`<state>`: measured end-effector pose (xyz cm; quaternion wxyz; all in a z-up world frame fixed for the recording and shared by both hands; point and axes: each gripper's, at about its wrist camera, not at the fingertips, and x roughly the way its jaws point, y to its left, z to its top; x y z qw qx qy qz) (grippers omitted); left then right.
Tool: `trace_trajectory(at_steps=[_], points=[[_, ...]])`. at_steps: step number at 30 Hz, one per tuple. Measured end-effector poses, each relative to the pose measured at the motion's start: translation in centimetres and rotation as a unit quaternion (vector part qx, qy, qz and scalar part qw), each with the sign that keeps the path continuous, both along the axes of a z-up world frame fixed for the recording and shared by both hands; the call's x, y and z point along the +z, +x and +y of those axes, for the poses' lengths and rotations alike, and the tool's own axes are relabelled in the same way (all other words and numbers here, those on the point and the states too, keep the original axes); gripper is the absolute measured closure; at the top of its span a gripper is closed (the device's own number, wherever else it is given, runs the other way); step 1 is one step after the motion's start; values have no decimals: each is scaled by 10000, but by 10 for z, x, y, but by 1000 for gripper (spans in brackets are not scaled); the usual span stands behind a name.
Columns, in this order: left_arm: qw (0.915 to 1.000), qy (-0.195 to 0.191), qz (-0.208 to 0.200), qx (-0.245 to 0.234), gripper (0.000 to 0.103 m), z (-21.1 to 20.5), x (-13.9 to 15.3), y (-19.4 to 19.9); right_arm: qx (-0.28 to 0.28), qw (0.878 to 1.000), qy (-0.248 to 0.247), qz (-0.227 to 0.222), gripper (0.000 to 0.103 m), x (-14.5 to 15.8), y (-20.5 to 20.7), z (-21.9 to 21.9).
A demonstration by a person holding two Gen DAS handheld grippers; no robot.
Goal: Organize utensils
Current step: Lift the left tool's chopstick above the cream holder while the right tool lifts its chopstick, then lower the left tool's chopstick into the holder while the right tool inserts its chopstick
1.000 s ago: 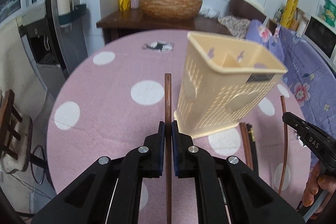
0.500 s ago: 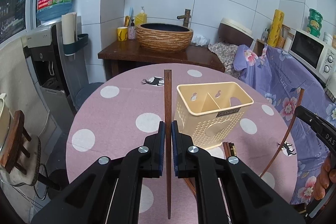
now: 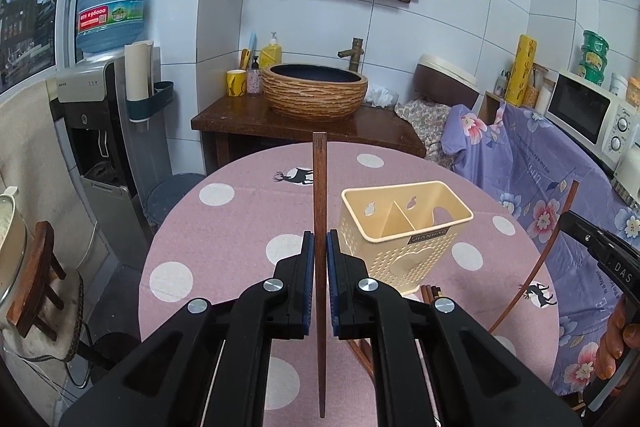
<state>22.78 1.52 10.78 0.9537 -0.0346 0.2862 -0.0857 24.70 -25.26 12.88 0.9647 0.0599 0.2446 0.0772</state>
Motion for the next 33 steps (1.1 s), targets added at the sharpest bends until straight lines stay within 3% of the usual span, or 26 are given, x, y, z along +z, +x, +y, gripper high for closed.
trace_trajectory(at_steps=[9, 19, 23, 27, 33], points=[[9996, -50, -271, -68, 96, 1, 32, -2, 175, 9996, 107, -180, 95, 29, 1, 4], [9948, -393, -935, -40, 96, -6, 114, 12, 164, 9957, 187, -897, 95, 116, 15, 18], [9916, -478, -1196, 116, 96, -18, 133, 32, 13, 9926, 332, -1170, 95, 145, 33, 28], [9866, -553, -1513, 270, 96, -31, 133, 53, -250, 9904, 168, -1350, 95, 151, 53, 40], [9847, -616, -1576, 421, 96, -44, 88, 75, -398, 9939, 112, -1024, 95, 107, 81, 47]])
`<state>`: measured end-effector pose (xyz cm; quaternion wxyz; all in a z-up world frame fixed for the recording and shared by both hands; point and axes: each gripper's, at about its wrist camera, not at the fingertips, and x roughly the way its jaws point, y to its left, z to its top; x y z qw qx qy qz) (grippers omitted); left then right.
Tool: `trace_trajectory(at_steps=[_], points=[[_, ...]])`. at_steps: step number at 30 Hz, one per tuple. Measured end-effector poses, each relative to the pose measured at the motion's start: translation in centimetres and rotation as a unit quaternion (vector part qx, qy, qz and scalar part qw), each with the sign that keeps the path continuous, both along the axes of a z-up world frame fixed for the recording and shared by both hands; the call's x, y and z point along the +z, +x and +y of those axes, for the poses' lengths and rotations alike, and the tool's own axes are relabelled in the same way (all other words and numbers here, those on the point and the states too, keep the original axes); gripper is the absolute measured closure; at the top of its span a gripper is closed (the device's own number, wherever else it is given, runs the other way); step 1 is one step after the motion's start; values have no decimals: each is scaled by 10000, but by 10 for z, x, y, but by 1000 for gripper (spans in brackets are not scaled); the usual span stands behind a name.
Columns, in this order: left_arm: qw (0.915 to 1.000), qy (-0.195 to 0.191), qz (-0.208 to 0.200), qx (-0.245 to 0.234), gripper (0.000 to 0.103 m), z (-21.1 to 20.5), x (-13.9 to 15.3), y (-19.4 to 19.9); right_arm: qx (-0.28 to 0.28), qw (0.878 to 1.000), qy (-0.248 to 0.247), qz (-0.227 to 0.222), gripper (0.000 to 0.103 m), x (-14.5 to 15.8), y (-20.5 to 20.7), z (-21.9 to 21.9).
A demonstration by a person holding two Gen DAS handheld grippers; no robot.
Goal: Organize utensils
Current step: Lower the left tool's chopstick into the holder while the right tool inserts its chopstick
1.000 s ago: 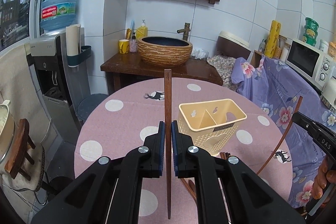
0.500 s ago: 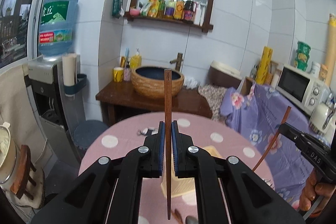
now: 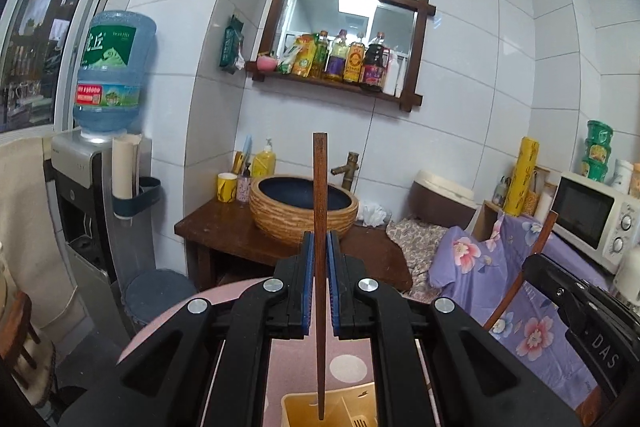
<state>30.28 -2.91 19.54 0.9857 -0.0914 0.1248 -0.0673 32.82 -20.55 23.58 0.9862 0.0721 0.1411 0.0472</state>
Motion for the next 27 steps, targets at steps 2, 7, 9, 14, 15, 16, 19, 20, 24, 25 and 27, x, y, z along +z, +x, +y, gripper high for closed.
trace_trajectory(at_steps=[2, 7, 9, 14, 15, 16, 19, 20, 24, 25, 27], points=[[9998, -121, 161, -25, 96, 2, -17, 6, 1, 9998, 31, 175, 95, -19, 8, -1], [9983, -179, 548, -89, 96, 2, -56, 9, 10, 9986, 18, 534, 95, -60, 19, -2], [9974, -186, 687, -120, 96, 2, -68, 9, 39, 9982, -6, 606, 95, -70, 20, 0], [9948, -195, 985, -155, 96, 5, -90, 12, 86, 9969, -29, 784, 95, -85, 24, 2], [9941, -208, 1051, -156, 96, 6, -94, 13, 91, 9966, -34, 815, 95, -87, 25, 2], [9932, -212, 1129, -171, 96, 7, -98, 15, 98, 9963, -25, 855, 95, -90, 26, 2], [9913, -164, 1300, -162, 96, 7, -108, 19, 83, 9967, -35, 810, 95, -94, 25, 1], [9907, -166, 1340, -166, 96, 8, -110, 20, 103, 9968, -40, 797, 95, -94, 25, 1], [9909, -53, 1331, -178, 96, 7, -113, 19, 215, 9970, -84, 740, 95, -94, 23, 4], [9910, -39, 1327, -191, 96, 6, -113, 18, 228, 9972, -52, 709, 95, -94, 22, 3], [9910, -62, 1319, -230, 95, 6, -112, 15, 236, 9976, -47, 656, 95, -95, 19, 2]])
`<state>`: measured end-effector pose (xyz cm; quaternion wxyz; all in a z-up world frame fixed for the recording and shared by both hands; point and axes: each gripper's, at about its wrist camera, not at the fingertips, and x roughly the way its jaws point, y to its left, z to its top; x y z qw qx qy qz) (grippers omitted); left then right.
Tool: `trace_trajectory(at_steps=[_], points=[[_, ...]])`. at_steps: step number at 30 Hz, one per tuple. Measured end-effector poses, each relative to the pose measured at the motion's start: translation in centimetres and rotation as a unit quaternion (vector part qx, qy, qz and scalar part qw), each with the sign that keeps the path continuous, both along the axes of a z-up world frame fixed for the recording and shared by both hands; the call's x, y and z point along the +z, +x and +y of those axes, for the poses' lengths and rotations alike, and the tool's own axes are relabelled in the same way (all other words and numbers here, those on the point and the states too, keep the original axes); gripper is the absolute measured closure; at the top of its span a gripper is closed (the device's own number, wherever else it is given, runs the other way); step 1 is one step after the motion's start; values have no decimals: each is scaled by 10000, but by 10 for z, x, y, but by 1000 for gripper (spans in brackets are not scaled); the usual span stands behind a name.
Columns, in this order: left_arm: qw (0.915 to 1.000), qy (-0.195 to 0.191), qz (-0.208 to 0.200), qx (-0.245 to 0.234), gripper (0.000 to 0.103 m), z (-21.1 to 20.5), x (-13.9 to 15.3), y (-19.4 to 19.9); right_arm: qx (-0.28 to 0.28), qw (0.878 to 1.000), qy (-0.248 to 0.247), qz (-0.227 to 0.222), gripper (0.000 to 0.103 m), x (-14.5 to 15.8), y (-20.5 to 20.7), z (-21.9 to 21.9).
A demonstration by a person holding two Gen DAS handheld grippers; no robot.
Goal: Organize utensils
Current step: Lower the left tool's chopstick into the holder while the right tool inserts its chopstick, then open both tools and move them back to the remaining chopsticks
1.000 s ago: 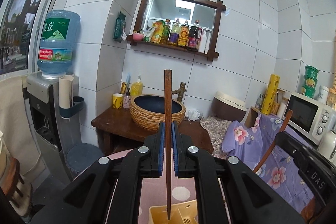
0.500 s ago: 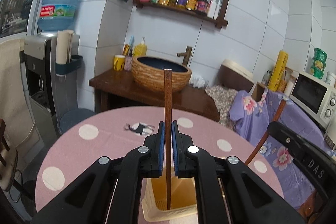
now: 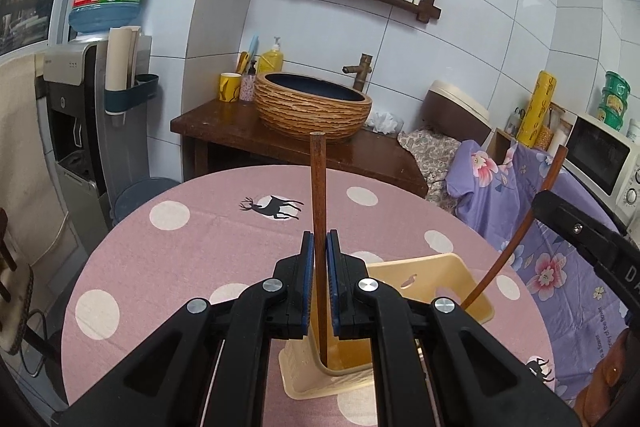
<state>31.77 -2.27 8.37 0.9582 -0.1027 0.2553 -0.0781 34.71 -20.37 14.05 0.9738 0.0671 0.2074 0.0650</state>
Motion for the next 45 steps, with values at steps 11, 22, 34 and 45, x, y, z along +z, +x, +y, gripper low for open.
trace_trajectory(at_steps=[11, 22, 34, 45], points=[[9996, 17, -267, -19, 30, 6, 0, -53, 10, 9979, -180, -614, 40, -7, -50, -4], [9990, 173, 419, 6, 13, 28, -50, -101, -135, 9993, -312, 181, 31, -58, -98, -15], [9880, -93, 1534, -158, 38, 44, -111, -110, -518, 9884, 65, 1427, 31, -139, -120, -42], [9762, -570, 2045, -451, 49, 25, -130, -93, -248, 9805, 158, 1942, 44, -173, -120, -36]])
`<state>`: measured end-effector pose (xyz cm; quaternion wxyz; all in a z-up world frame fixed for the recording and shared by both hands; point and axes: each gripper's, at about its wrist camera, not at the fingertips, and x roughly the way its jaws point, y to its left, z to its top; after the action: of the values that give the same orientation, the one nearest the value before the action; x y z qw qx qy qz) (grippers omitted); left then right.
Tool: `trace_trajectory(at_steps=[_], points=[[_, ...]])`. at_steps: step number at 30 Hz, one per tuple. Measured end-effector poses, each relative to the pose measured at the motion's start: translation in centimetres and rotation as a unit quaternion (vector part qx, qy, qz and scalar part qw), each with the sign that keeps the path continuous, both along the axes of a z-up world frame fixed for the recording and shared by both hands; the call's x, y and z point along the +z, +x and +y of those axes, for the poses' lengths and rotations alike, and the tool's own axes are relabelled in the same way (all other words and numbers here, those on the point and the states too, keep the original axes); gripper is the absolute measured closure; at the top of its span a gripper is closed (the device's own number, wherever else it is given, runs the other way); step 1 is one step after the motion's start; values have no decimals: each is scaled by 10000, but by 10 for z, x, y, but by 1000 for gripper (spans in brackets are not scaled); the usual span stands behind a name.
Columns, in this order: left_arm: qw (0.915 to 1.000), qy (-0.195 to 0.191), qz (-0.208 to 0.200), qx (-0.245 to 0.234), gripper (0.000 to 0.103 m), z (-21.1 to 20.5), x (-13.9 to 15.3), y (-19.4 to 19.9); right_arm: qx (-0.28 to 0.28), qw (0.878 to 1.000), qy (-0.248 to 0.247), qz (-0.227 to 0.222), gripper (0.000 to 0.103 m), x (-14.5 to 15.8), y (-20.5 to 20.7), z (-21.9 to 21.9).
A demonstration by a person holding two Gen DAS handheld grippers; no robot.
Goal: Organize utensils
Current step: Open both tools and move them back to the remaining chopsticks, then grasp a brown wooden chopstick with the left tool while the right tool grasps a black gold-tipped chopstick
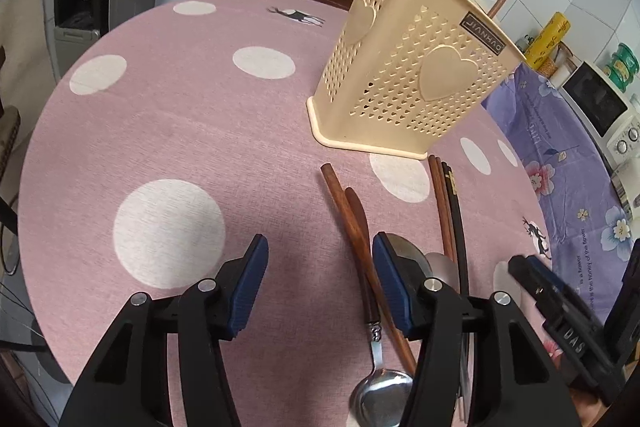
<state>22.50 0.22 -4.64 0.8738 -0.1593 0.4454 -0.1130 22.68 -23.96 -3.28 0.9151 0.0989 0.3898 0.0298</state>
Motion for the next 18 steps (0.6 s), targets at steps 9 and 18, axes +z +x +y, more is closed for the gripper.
trace_trajectory(at_steps=[9, 18], points=[[10000, 6, 53, -3, 49, -1, -4, 0, 147, 9979, -276, 574, 59, -23, 16, 22], [9999, 22, 142, -6, 49, 1, -8, 2, 24, 9951, -652, 746, 61, -23, 33, 19]])
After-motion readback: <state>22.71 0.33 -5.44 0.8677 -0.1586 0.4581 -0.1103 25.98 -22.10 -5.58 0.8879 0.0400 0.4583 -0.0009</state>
